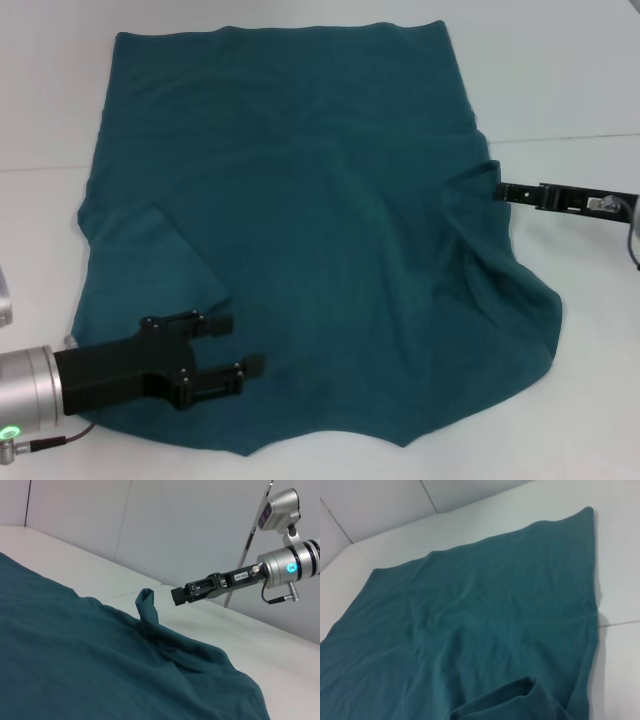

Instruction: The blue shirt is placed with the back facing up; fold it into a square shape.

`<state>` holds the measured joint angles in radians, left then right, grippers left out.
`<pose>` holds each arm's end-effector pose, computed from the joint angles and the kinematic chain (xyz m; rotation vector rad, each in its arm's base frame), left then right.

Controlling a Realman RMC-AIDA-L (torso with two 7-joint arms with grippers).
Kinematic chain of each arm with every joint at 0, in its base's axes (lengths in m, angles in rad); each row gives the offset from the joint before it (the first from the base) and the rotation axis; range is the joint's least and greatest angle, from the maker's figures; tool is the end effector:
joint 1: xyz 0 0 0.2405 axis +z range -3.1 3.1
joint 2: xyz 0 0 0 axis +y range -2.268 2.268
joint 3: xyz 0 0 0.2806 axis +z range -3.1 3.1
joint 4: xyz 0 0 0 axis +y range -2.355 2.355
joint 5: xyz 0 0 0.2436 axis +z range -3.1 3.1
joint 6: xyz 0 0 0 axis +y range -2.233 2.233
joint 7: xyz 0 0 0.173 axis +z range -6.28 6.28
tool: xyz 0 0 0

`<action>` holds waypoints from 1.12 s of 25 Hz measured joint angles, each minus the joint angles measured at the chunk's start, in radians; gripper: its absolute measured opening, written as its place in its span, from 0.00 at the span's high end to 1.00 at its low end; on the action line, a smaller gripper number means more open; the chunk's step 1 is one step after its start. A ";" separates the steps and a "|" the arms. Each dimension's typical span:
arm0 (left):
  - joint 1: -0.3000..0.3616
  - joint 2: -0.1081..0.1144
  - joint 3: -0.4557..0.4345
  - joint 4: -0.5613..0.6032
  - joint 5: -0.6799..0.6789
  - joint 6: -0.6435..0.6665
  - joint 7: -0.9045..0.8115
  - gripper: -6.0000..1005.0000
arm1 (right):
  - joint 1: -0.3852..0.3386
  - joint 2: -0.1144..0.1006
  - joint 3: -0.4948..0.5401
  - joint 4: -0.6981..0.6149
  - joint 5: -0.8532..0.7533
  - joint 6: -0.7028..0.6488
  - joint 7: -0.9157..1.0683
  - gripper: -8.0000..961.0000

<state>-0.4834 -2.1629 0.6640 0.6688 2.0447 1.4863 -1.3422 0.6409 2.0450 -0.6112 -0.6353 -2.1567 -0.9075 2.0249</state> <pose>-0.2981 0.3614 -0.0705 -2.6820 -0.6851 -0.6793 0.3471 0.4803 0.0124 -1.9572 1.3093 0.4888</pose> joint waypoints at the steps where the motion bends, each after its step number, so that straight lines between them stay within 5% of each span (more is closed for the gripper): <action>1: 0.000 0.000 0.000 0.000 0.000 0.000 0.000 0.25 | 0.006 0.002 -0.001 0.011 0.000 0.011 0.000 0.13; 13: -0.003 0.001 -0.004 0.000 0.000 0.001 0.000 0.25 | 0.120 0.045 -0.044 0.146 -0.001 0.224 -0.011 0.16; 19: -0.003 0.002 -0.004 0.000 0.000 0.001 0.000 0.25 | 0.187 0.050 -0.049 0.217 0.000 0.248 -0.014 0.21; 28: 0.004 0.003 -0.004 0.006 0.000 0.001 0.000 0.25 | 0.141 0.043 -0.061 0.173 0.098 0.208 -0.034 0.21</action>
<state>-0.4796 -2.1598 0.6595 0.6747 2.0452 1.4869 -1.3422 0.7818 2.0884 -0.6718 -0.4626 -2.0587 -0.6991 1.9907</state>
